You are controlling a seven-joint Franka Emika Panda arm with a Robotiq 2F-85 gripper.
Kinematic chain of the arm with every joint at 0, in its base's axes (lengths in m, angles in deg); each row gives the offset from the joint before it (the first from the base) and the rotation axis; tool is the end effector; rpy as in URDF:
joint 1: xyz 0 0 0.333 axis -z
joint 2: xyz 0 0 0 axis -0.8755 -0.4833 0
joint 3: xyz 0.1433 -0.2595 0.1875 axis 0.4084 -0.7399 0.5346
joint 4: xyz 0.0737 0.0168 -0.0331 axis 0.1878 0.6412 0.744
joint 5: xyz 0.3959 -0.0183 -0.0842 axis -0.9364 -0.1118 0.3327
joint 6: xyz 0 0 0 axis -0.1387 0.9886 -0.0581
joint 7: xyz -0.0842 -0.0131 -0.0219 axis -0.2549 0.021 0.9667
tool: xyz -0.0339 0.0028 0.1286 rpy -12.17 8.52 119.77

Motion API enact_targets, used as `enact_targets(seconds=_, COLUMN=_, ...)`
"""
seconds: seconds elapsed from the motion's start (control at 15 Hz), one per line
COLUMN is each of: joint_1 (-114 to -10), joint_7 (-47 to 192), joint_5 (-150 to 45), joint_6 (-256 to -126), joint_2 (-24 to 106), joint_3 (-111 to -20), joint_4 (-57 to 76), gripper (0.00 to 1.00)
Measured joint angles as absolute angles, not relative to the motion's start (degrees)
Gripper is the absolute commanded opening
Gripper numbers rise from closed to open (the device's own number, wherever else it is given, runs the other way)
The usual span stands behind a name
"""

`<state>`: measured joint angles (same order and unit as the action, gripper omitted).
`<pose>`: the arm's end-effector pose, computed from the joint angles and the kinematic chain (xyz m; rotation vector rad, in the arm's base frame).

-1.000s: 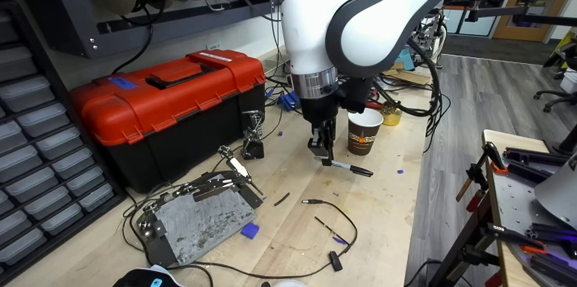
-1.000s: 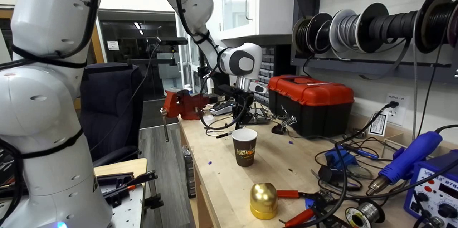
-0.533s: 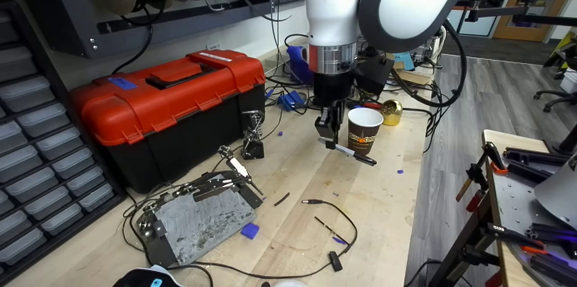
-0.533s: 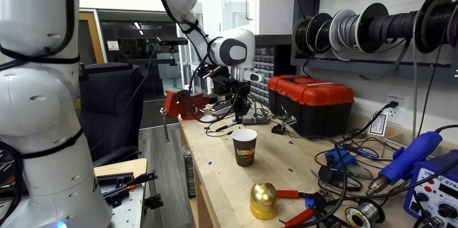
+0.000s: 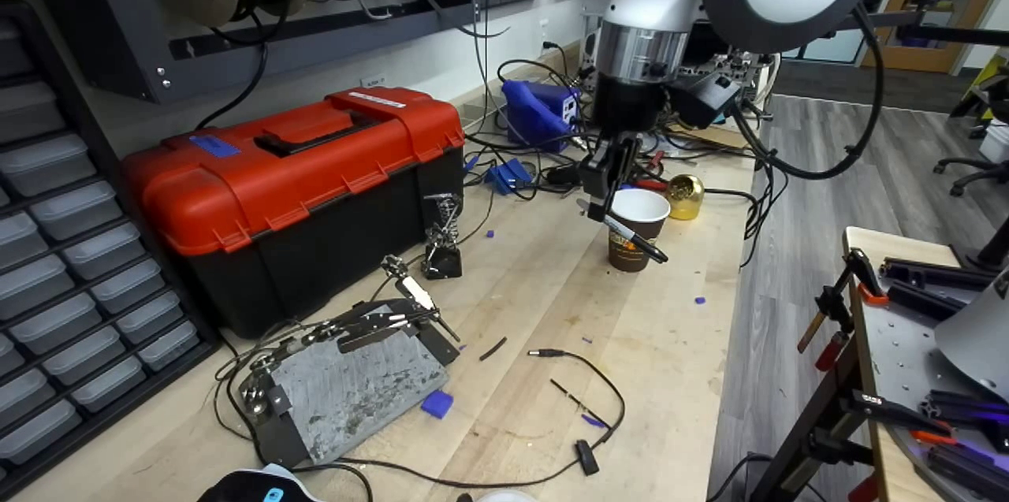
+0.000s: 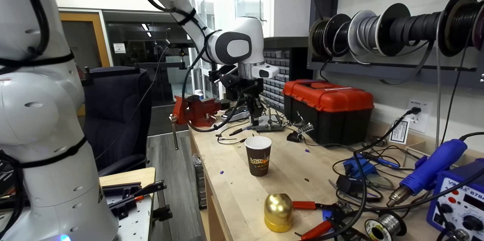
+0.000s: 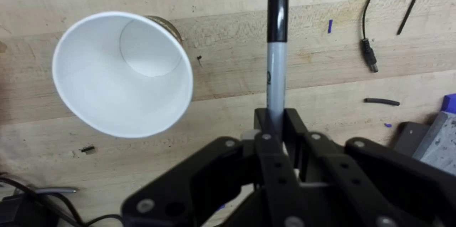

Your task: Pick up the black and white pen and put it in the cup

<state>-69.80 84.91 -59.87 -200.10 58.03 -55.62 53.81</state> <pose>0.5009 0.1326 0.3331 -3.0516 0.1515 -0.1740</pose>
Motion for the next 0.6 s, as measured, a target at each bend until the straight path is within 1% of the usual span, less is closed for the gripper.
enact_targets(seconds=0.6, joint_1=-67.0, joint_7=84.9, joint_5=-65.5, joint_6=-204.3, joint_2=74.4, joint_3=-56.6, joint_4=65.5, gripper=0.01)
